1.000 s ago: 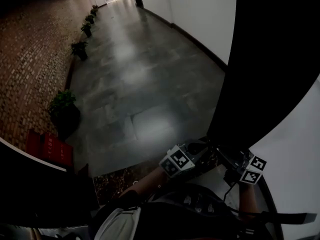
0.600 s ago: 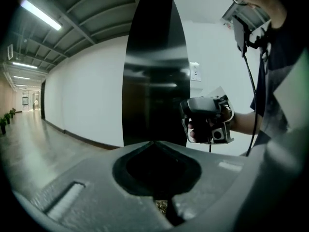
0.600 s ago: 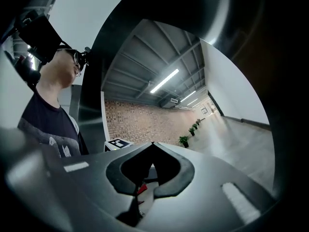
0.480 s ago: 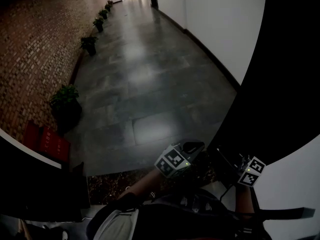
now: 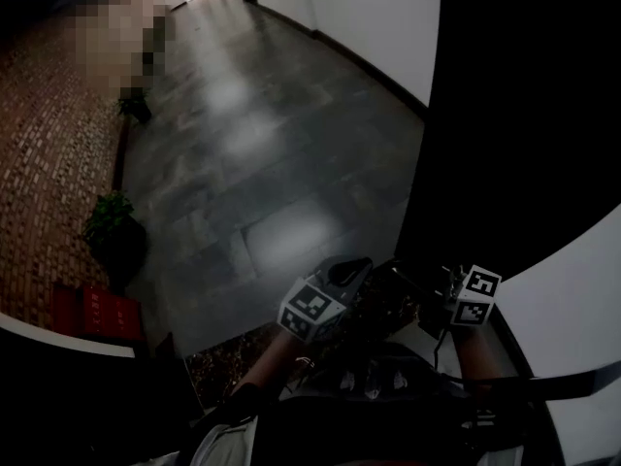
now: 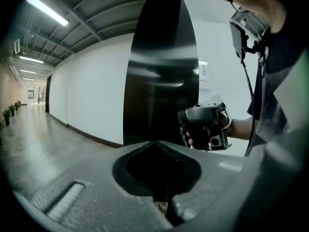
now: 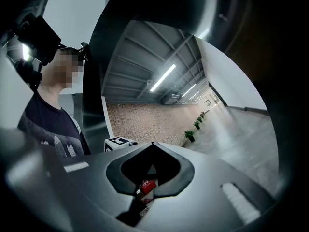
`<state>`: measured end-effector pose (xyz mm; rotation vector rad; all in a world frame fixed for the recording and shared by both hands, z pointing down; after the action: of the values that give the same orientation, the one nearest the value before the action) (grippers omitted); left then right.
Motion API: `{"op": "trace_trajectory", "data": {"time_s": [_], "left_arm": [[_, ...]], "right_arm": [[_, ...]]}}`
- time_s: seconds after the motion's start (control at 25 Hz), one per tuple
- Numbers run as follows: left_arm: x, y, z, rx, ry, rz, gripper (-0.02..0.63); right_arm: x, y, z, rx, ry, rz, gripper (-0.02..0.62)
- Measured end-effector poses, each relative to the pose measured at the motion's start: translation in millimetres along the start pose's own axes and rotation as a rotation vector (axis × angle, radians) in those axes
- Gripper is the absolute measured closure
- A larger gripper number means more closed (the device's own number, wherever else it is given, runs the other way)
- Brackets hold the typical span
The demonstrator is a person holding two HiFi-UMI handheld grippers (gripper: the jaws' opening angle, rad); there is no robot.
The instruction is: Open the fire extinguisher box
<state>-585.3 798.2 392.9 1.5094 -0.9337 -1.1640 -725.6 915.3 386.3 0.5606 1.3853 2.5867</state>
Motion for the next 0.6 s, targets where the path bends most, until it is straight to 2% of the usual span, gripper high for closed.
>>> {"op": "trace_trajectory", "data": {"time_s": [0.16,0.28,0.52,0.6], "left_arm": [[-15,20,-1,0.023,0.012,-0.056,0.603],[-16,24,7,0.022,0.045,-0.087,0.603],[-19,20,16,0.017,0.082,-0.068,0.603],[-15,13,12,0.027,0.075,-0.031,0.603]], "right_arm": [[19,11,15,-0.054,0.013,0.020,0.595],[36,17,6,-0.083,0.043,0.051,0.595],[45,24,-3,-0.087,0.055,0.067,0.595],[36,23,-8,-0.067,0.045,0.050,0.595]]}}
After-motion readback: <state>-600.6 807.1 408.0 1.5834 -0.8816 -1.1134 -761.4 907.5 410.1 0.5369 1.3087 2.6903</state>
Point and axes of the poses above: the fingertips, and each gripper's own axes: x backward along the fingers, z to its right, y out of its underside, the point moved 9 cm from there along x, backward along the fingers, and after that the axes turned 7 degrees about z, right-handed, at the moved point
